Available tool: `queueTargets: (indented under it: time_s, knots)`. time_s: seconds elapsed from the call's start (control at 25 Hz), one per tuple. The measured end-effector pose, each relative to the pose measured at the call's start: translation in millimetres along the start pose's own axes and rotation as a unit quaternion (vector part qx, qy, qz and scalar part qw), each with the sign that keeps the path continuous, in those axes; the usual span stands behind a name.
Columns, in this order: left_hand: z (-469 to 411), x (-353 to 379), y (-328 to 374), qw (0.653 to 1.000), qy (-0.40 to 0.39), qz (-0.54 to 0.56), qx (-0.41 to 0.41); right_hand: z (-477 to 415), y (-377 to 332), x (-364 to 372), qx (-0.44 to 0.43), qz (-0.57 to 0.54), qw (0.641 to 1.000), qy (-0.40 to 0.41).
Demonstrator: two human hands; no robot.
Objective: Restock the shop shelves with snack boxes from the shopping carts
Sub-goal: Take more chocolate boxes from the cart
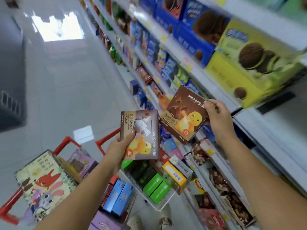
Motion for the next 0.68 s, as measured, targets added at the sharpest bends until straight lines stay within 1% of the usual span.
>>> queueTargets:
  time_s: [0.2,0.36,0.48,0.68]
  knots:
    - [26,85,59,0.993,-0.118,0.001,0.024,42,-61,-92,-0.033,-0.023,0.994,0.100]
    - [50,160,100,0.978,-0.204,0.001,0.034,70,-106,-161,-0.080,-0.025,0.981,0.173]
    - [65,213,127,0.963,-0.258,-0.016,0.072,86,-136,-207,-0.115,-0.034,0.966,0.227]
    - [110,306,165,0.927,-0.345,-0.036,0.142,122,-186,-315,-0.179,-0.033,0.926,0.331]
Point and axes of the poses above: each hand's wrist, its own z-axis away from the middle knuckle, its own x-axis out of the palm, y = z × x, the point moved 7 cm from there along -z, towards the middle knuckle, and after that the axes turned 10 degrees about z, right-handed, at the moved point
